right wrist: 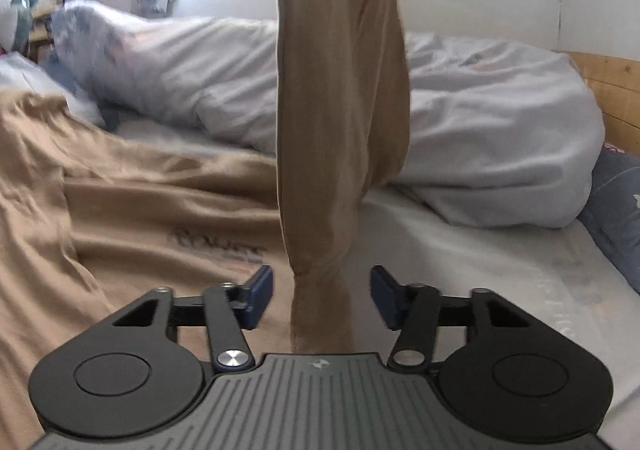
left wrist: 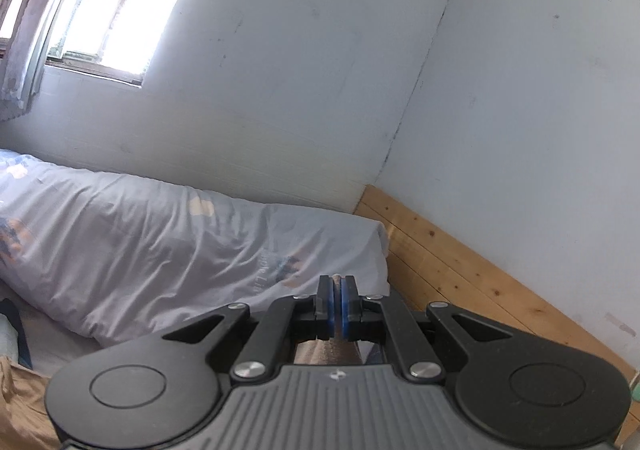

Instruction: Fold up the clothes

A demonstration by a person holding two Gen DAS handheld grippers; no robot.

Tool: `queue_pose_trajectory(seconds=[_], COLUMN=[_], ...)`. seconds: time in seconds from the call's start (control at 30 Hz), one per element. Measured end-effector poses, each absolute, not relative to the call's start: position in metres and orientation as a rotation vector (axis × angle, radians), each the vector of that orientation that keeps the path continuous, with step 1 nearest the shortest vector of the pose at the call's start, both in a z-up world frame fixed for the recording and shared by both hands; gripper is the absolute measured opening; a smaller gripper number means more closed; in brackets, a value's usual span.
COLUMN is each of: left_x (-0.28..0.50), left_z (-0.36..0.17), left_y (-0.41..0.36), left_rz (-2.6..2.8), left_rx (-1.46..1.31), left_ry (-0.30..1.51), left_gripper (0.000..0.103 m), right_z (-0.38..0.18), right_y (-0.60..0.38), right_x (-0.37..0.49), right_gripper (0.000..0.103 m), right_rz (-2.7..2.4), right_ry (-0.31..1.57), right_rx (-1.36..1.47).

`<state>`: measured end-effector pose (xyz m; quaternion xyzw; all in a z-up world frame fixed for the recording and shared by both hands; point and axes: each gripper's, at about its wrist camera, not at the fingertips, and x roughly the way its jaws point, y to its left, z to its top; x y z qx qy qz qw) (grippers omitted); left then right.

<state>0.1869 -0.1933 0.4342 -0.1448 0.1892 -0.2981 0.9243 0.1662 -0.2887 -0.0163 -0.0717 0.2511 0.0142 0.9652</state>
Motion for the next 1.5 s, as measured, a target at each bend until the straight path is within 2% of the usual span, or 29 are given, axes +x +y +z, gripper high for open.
queue_pose_trajectory(seconds=[0.07, 0.27, 0.57, 0.9, 1.23, 1.5], left_x=[0.189, 0.197, 0.209, 0.204, 0.184, 0.159], left_z=[0.433, 0.429, 0.419, 0.373, 0.31, 0.239], left_y=[-0.188, -0.161, -0.142, -0.102, -0.018, 0.063], left_rz=[-0.6, -0.525, -0.45, -0.4, -0.304, -0.205], left_rx=[-0.315, -0.353, -0.356, -0.406, -0.463, -0.576], left_ry=[0.379, 0.371, 0.388, 0.464, 0.511, 0.56], left_gripper=[0.001, 0.001, 0.001, 0.001, 0.001, 0.001], right_z=[-0.022, -0.019, -0.003, -0.018, -0.021, -0.021], right_y=[-0.287, -0.289, -0.339, -0.364, -0.375, -0.381], right_x=[0.169, 0.169, 0.164, 0.161, 0.167, 0.17], right_gripper=[0.029, 0.006, 0.004, 0.004, 0.005, 0.006], right_rz=[0.03, -0.007, -0.051, -0.004, 0.014, 0.006], right_ry=[0.52, 0.508, 0.54, 0.602, 0.603, 0.601], right_rx=[-0.161, -0.165, -0.087, -0.022, -0.009, -0.048])
